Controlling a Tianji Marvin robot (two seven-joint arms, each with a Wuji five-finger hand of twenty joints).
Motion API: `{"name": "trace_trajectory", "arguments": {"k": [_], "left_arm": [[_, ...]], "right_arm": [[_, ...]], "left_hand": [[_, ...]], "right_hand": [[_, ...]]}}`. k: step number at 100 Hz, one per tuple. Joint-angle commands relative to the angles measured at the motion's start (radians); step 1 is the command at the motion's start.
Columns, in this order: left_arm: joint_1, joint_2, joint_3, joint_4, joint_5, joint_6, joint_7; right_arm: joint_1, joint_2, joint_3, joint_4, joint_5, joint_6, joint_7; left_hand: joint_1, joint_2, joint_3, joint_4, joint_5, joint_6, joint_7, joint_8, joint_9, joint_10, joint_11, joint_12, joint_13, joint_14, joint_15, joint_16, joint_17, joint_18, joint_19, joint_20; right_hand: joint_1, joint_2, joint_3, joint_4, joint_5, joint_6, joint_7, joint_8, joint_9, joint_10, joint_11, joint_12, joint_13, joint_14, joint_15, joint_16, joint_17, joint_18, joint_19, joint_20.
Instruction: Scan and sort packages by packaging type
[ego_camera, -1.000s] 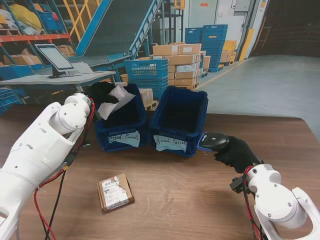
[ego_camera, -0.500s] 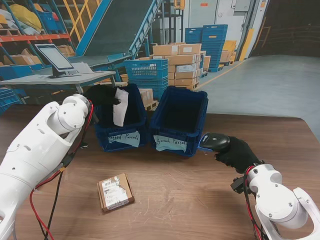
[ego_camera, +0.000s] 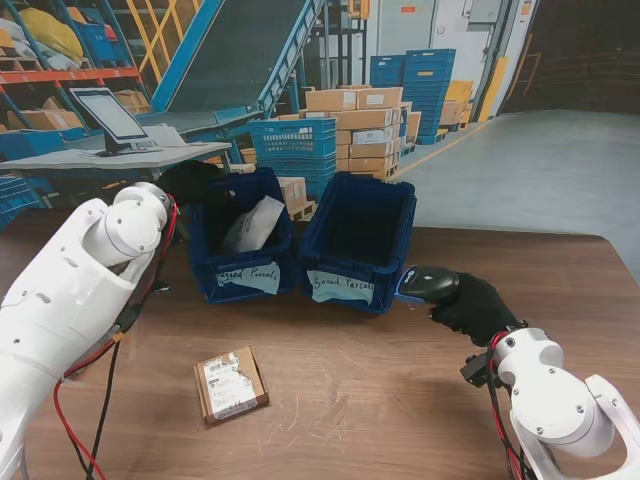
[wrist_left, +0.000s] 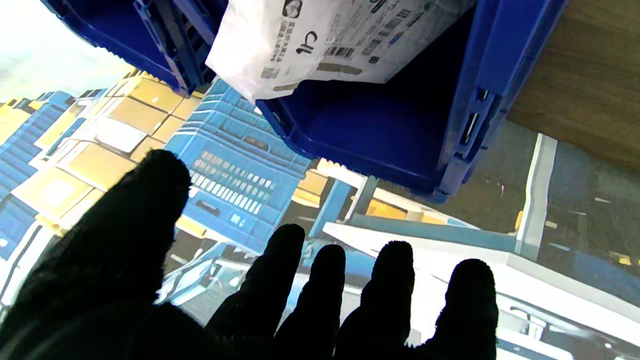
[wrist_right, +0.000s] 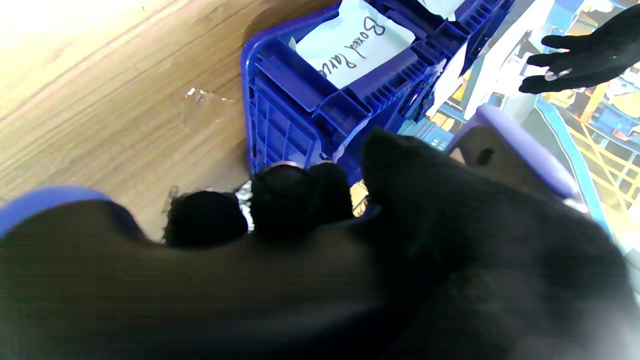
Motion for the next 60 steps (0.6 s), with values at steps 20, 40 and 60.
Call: {"name": "trace_trajectory", "arguments": {"k": [20,40,60], "left_arm": [[0.117,0.033,-0.068,-0.187,0.064,-0.009,-0.086],[0.236,0.049,-0.138,-0.325,0.095,-0.002,-0.128],[0.373,0.063,-0.219,-0.467,0.135,0.006,-0.166]], "right_arm": [[-0.007,-0.007,-0.005,-0.018,-0.005,-0.004,-0.004],[-0.017,-0.009,-0.001,-0.027,-0.007,-0.010,-0.015],[-0.026,-0.011,0.005,-0.038,-0.010,-0.011,-0.023]], "left_hand": [[-0.034,0.057,-0.052,-0.016,0.006,0.005,-0.003,-0.002,0.019,0.001,0.007,-0.012,-0.023,-0.003,-0.010,-0.024,-0.001,-0.012,-0.051,-0.005],[-0.046,0.089,-0.077,-0.007,0.002,0.013,-0.004,-0.001,0.021,0.005,0.002,-0.013,-0.025,-0.003,-0.008,-0.028,0.002,-0.013,-0.055,-0.004],[-0.078,0.125,-0.110,0.000,-0.002,0.045,-0.015,-0.007,0.020,0.022,-0.009,-0.018,-0.029,0.003,-0.010,-0.032,0.001,-0.010,-0.052,-0.004]], "right_hand": [[0.096,0.091,0.150,0.043,0.038,-0.092,-0.001,0.008,0.012,0.005,0.006,0.008,0.023,-0.012,0.027,0.009,0.005,-0.001,0.044,0.012],[0.096,0.091,0.149,0.042,0.038,-0.091,-0.002,0.008,0.012,0.006,0.006,0.008,0.023,-0.011,0.026,0.009,0.006,0.000,0.044,0.012],[0.096,0.091,0.149,0.042,0.039,-0.090,-0.002,0.008,0.012,0.007,0.005,0.009,0.023,-0.010,0.027,0.009,0.008,0.002,0.045,0.012]]}}
